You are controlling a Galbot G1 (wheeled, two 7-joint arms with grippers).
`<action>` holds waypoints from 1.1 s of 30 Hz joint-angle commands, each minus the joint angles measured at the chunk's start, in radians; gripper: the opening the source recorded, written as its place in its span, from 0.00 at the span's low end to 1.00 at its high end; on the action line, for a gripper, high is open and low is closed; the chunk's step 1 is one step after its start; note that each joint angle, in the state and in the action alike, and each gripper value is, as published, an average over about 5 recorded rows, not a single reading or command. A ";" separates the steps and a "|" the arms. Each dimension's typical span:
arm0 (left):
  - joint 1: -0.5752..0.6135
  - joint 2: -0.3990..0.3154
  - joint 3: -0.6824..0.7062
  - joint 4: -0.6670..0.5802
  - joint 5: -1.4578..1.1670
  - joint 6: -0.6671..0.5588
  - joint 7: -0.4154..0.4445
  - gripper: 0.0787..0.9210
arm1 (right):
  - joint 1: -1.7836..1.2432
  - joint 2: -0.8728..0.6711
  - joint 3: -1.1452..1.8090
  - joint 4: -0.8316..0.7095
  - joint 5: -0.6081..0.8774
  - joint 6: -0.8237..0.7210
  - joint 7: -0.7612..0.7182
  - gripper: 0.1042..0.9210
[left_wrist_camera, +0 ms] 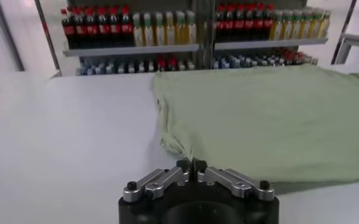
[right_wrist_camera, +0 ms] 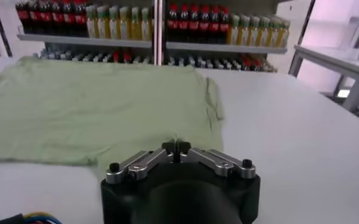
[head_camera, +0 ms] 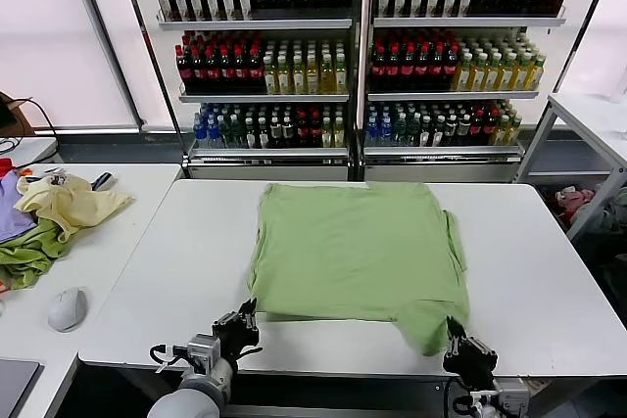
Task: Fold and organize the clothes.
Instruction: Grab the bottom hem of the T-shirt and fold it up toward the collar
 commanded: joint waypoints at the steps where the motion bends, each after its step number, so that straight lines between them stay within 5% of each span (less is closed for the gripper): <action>1: -0.068 0.041 -0.001 -0.005 -0.027 -0.031 0.005 0.04 | 0.099 -0.029 0.008 -0.020 0.005 0.020 -0.002 0.03; 33: -0.458 -0.009 0.161 0.442 0.056 -0.022 0.004 0.04 | 0.568 -0.077 -0.184 -0.483 -0.080 0.011 -0.007 0.03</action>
